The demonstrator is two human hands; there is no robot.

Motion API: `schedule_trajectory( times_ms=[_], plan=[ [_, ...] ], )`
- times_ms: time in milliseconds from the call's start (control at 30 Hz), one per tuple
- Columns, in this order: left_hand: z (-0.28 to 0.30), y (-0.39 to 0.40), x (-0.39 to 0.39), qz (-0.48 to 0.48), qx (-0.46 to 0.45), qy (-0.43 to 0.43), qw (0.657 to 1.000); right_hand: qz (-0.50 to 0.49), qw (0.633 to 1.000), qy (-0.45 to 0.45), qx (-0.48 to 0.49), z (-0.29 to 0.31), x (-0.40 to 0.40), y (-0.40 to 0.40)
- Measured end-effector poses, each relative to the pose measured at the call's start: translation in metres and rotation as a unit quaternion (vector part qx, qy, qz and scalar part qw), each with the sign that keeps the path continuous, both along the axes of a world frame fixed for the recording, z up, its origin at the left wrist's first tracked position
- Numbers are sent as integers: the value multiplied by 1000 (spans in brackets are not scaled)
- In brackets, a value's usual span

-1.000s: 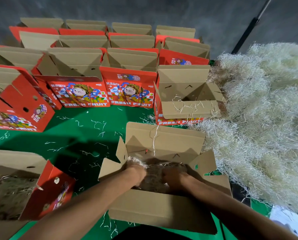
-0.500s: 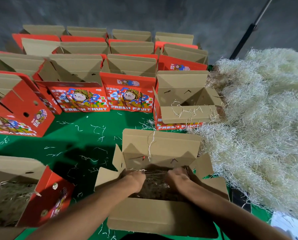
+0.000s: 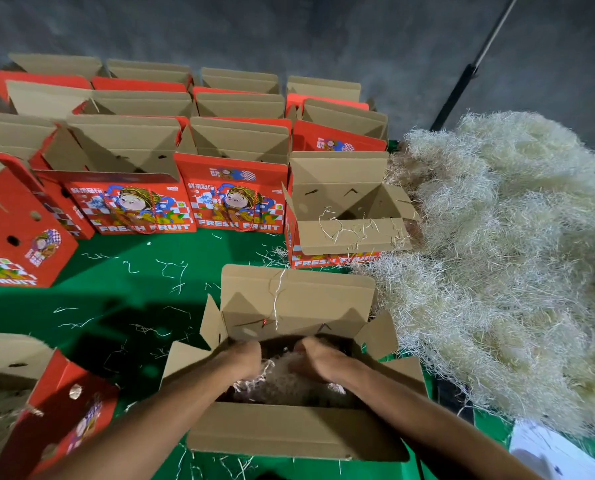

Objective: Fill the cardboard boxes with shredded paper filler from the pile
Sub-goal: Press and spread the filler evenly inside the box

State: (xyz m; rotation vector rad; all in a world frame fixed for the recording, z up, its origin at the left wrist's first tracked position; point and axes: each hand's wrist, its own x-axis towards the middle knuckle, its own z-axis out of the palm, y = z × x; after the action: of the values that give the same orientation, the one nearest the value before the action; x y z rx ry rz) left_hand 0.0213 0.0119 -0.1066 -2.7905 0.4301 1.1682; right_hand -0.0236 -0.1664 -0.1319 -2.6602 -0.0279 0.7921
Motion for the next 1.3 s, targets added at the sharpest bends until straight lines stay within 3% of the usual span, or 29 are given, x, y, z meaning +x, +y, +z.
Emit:
schedule_trajectory(
  times_ms=[100,233,300,367,500,633,767,900,1000,1100,1300],
  plan=[
    [-6,-4,-1,-26,-14,-62,998,-78,996,24,-21,1,5,4],
    [-12,-9,-6,18,-191,39,981,39,999,3,-22,1,2,9],
    [-14,-10,-5,4,-200,35,979,50,998,-39,-9,3,-1,4],
    [-11,-7,0,-4,-132,37,991,59,998,-24,8,4,-3,5],
    [-6,2,4,-46,-37,-26,998,144,986,-24,-74,-4,-1,-1],
    [-8,5,8,-46,-13,-76,996,112,984,-65,-126,-4,-2,-15],
    [-3,3,5,-103,36,-94,990,22,988,3,-154,13,2,-12],
    [8,2,6,-207,-6,-128,970,17,989,-4,-150,9,1,-8],
    [9,-4,3,-331,-93,-195,919,21,993,55,-101,7,7,8],
    [1,-7,-3,-438,-91,-149,882,76,991,74,-86,2,6,16],
    [-9,-3,-1,-346,-23,-33,937,105,982,12,-154,11,1,9]
  ],
)
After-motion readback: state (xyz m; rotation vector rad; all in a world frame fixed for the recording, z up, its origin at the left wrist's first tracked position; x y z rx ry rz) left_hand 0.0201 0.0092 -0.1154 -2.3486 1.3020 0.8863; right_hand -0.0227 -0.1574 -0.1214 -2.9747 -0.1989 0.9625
